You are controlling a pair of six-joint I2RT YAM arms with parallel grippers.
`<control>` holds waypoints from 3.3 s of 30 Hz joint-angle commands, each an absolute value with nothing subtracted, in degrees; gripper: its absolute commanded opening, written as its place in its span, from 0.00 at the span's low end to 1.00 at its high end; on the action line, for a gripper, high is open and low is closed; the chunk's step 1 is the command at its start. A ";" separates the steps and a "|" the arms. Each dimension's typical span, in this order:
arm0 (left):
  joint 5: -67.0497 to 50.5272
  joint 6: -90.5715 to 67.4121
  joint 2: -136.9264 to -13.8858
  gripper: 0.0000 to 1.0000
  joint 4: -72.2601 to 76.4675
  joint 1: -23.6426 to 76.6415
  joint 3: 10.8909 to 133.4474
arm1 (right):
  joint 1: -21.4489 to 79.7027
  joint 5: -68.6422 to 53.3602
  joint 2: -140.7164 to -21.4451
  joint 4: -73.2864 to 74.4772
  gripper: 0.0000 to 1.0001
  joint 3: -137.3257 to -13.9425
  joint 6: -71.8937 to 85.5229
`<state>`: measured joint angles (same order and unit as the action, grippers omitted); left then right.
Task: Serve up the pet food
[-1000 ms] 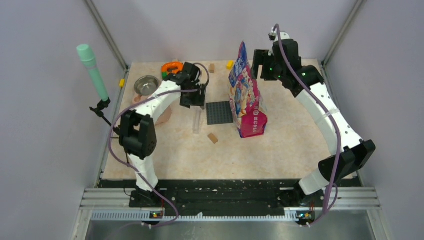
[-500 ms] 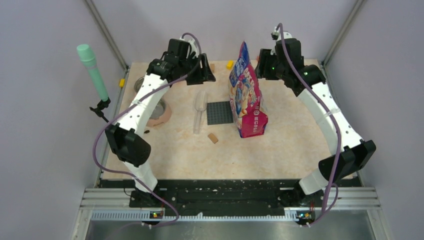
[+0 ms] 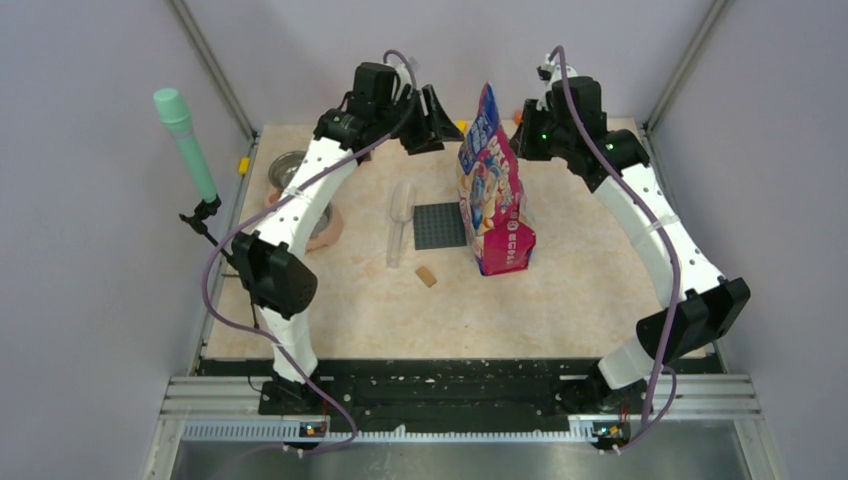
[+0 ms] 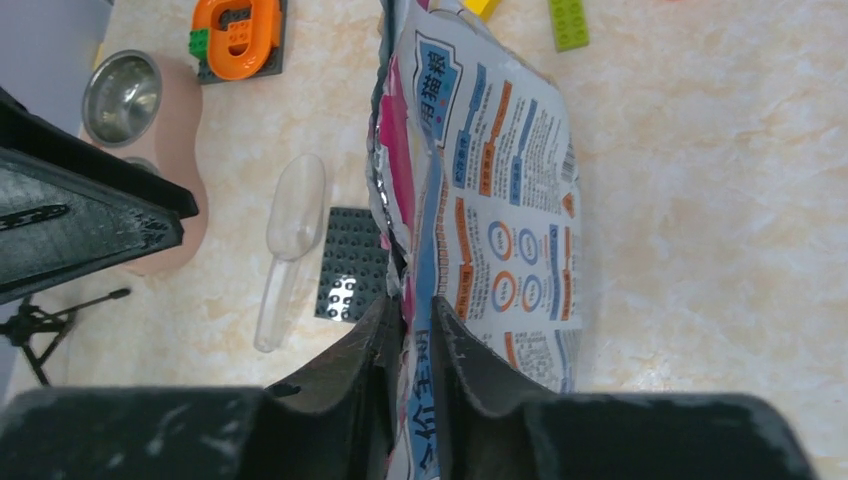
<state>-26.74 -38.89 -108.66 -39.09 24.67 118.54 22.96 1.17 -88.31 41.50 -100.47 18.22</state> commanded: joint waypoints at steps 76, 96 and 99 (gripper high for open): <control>-29.12 -53.48 -112.96 0.00 -20.81 29.62 115.98 | 22.24 5.19 -88.85 39.28 0.41 -98.21 23.93; -29.74 -52.55 -110.19 0.00 -23.65 26.42 118.52 | 22.49 3.30 -91.58 44.66 0.42 -102.41 17.51; -29.92 -52.62 -110.37 0.00 -23.64 26.45 119.12 | 22.66 3.29 -92.58 45.43 0.37 -102.35 16.99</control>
